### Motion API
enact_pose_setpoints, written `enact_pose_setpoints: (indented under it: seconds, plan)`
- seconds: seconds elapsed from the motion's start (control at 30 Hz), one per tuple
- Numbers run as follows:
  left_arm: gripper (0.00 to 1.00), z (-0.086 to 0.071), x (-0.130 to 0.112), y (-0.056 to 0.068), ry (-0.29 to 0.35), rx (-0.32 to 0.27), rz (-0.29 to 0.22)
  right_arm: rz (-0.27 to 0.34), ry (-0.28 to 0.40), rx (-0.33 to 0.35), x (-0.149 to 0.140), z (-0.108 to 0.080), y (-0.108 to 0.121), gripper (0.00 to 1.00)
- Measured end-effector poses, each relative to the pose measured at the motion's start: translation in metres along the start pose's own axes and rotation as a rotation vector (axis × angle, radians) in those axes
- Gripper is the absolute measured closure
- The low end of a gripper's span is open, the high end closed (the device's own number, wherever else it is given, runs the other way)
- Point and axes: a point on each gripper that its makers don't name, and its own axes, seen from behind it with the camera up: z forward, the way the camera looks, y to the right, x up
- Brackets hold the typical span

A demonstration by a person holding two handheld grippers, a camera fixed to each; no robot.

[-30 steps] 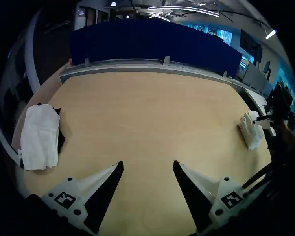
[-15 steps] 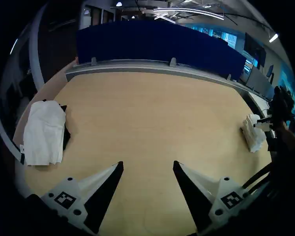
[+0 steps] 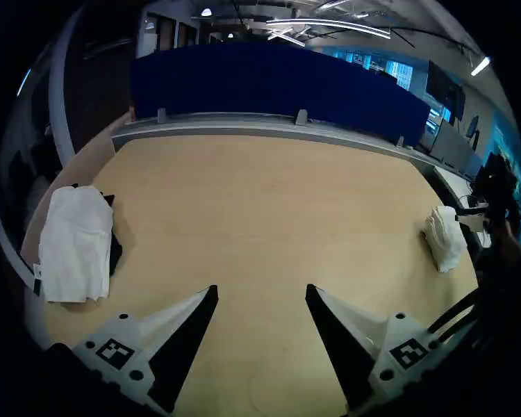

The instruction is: Fold towel

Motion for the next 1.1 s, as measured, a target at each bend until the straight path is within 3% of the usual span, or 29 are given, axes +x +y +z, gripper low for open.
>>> enact_pose_setpoints:
  seconds: [0.27, 0.47, 0.67, 0.8, 1.1]
  plan:
    - [0.06, 0.001, 0.019, -0.008, 0.048, -0.022, -0.003, 0.060, 0.169, -0.090, 0.025, -0.047, -0.008, 0.11]
    - [0.06, 0.000, 0.037, -0.012, 0.096, -0.042, -0.008, 0.124, 0.320, -0.120, 0.056, -0.085, -0.018, 0.11]
    - [0.06, -0.002, 0.062, -0.016, 0.173, -0.047, 0.005, 0.165, 0.471, -0.171, 0.089, -0.118, -0.018, 0.11]
    - [0.06, -0.005, 0.081, -0.020, 0.228, -0.043, 0.013, 0.171, 0.519, -0.191, 0.098, -0.127, -0.022, 0.11]
    - [0.06, -0.013, 0.118, -0.032, 0.350, -0.024, 0.022, 0.173, 0.549, -0.197, 0.113, -0.133, -0.033, 0.11]
